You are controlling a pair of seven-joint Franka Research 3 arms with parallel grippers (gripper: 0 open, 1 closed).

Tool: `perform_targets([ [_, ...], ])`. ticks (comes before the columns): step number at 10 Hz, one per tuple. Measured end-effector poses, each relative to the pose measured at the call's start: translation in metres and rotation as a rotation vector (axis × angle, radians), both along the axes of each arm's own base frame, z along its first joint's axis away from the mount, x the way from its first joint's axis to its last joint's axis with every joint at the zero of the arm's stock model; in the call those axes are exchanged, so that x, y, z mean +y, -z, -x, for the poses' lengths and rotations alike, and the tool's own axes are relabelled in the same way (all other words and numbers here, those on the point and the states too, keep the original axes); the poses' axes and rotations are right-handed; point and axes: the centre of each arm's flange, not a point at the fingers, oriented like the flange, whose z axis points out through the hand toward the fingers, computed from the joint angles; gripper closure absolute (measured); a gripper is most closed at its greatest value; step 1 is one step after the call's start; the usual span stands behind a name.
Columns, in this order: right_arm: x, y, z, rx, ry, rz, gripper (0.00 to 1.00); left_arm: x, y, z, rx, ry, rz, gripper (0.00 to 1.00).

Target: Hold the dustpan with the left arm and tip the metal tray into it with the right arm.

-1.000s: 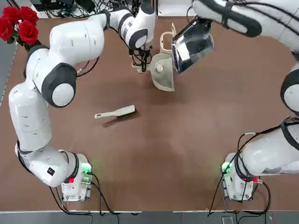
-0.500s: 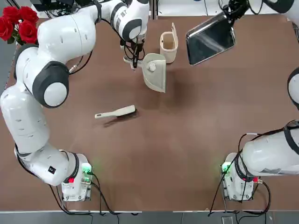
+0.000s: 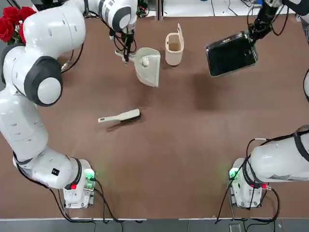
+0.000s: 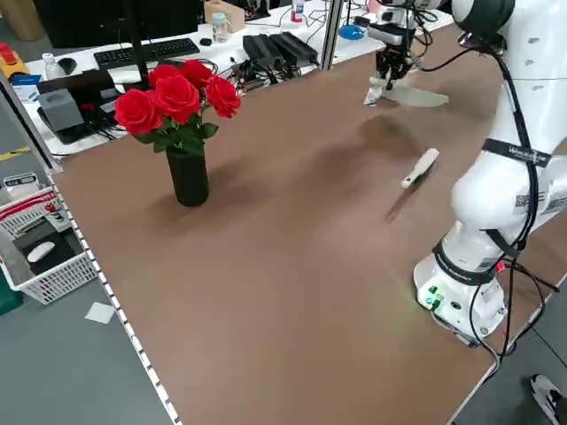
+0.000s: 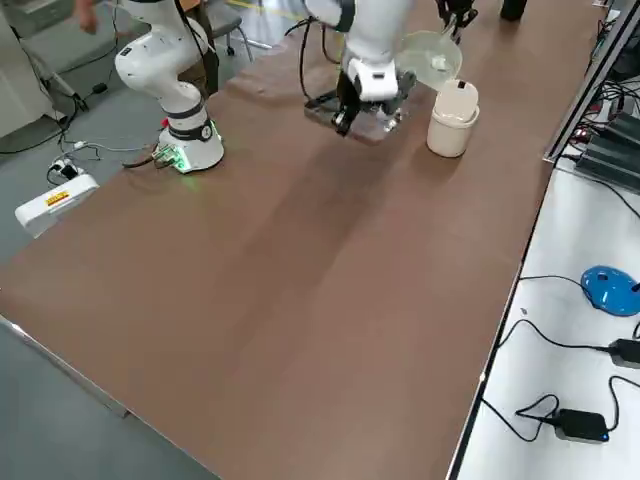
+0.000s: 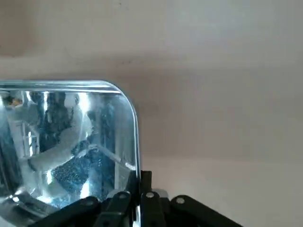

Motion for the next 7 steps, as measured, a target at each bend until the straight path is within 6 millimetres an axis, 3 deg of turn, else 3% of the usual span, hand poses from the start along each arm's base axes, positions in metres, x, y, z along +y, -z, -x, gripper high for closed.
perform_targets([
  [1,-0.024,0.02,0.006,-0.014,-0.009,-0.032,0.95,0.009,-0.008,-0.008,-0.014,-0.016,0.008,0.67],
  [3,-0.059,0.055,0.019,-0.042,-0.021,-0.089,0.95,0.008,-0.038,-0.02,-0.069,-0.034,0.041,0.67],
  [7,-0.104,0.155,0.023,-0.042,-0.031,-0.198,0.95,0.007,-0.086,-0.046,-0.248,-0.133,0.014,0.67],
])
